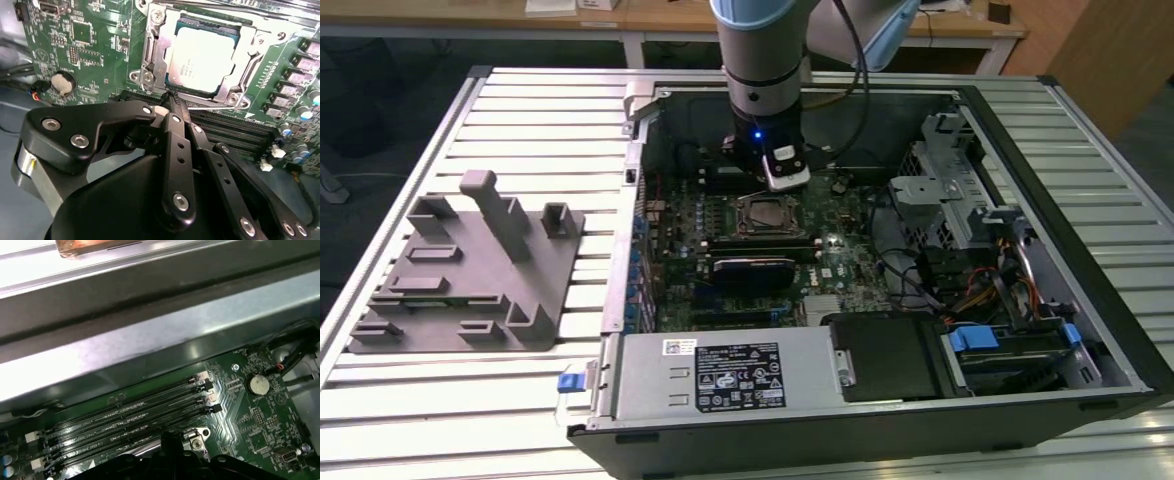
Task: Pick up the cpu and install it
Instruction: 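Install the first cpu locking lever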
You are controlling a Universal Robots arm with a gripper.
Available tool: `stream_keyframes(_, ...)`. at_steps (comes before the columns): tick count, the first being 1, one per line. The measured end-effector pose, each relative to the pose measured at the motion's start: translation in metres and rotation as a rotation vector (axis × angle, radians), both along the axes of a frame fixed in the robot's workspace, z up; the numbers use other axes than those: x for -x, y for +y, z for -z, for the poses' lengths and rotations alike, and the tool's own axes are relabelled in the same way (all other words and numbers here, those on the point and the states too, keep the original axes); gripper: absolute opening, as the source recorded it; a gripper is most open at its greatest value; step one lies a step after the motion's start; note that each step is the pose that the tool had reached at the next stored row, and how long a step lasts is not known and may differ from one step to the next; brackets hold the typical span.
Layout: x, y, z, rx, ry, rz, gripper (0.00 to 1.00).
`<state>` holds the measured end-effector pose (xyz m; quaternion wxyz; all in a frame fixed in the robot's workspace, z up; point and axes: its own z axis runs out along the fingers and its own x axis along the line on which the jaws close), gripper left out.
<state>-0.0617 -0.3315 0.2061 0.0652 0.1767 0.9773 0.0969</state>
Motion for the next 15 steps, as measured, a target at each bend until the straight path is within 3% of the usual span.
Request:
stream_keyframes(9, 0.0013, 0.0021, 0.0000, 0.0003, -0.0002, 0.012, 0.11)
stream_keyframes(15, 0.0028, 0.0071, 0.0001, 0.0003, -0.0002, 0.012, 0.11)
